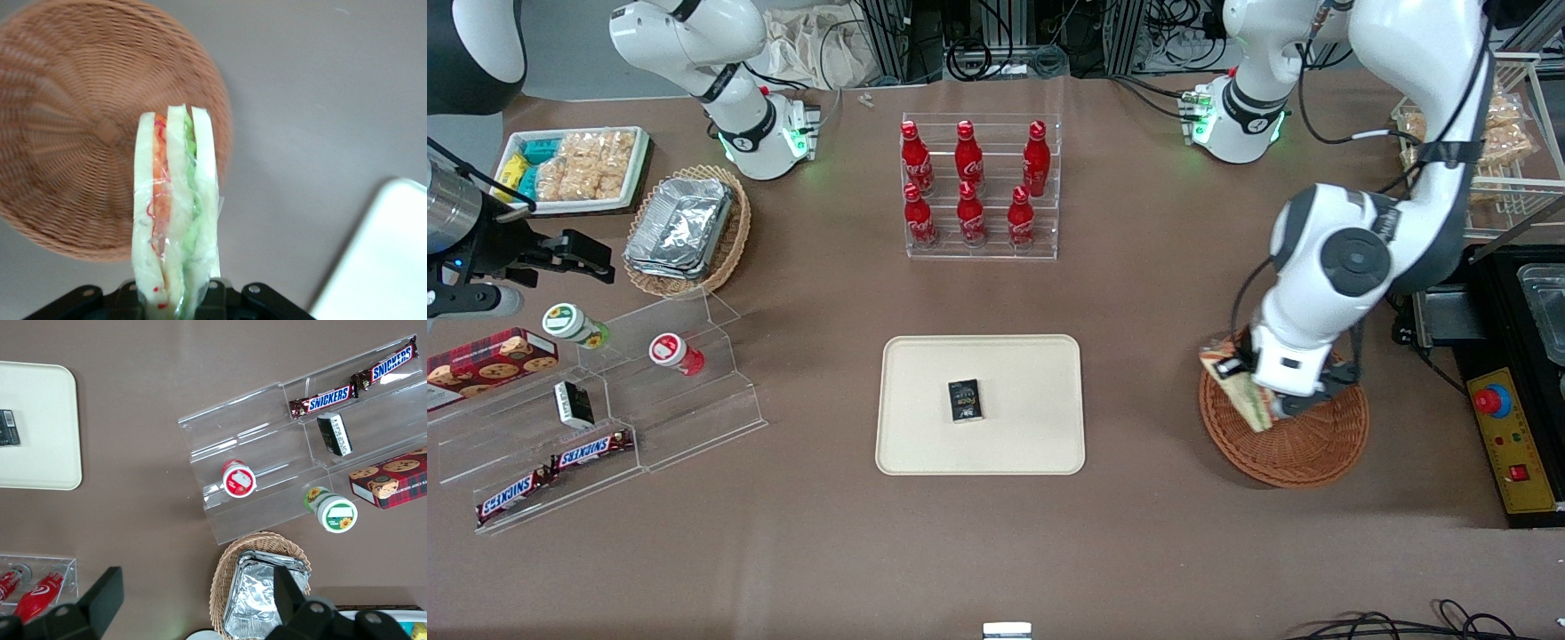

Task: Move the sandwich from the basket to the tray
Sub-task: 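Carry the held sandwich over to the white tray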

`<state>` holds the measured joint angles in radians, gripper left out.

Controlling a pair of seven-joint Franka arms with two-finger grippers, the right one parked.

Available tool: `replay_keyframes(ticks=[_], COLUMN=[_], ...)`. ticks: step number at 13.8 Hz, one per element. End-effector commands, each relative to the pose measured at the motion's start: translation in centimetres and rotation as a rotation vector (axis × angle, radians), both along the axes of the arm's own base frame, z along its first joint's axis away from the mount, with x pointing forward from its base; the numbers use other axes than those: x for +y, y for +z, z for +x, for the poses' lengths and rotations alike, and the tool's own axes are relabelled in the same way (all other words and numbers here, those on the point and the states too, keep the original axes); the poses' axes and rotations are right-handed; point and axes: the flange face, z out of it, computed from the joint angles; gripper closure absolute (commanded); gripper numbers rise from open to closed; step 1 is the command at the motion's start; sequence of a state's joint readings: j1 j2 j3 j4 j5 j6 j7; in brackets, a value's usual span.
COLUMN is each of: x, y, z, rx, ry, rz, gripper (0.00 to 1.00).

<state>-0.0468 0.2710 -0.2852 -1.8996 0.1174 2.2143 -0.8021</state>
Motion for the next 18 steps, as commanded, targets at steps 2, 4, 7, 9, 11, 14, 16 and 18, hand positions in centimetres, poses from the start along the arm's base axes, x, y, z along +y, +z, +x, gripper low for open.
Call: replay_keyframes(ticks=[2,4,7,9,11,14,16,18], x=[-7.7,-12.0,-17.0,-19.4,-19.8,-20.6,-20.9,-21.7], y=[-0.9,-1.5,-2.8,-4.3,-5.5,-9.4,-10.2,-10.6], z=[-2.2,-3.0,-2.6,-3.0,-2.7,-1.8,-2.0,-2.5], rx=[0.030,0.023,0.025,0.039,-0.010,-0.092,-0.104,-0.104], ry=[-0.128,-0.196,-0.215,-0.250,-0.282,-0.325,-0.324,-0.340], rz=[-0.034,-0.055,-0.094,-0.099,-0.077,-0.116,-0.114,-0.112], gripper=[1.00,1.00,1.00,1.00,1.00,1.00,1.00,1.00])
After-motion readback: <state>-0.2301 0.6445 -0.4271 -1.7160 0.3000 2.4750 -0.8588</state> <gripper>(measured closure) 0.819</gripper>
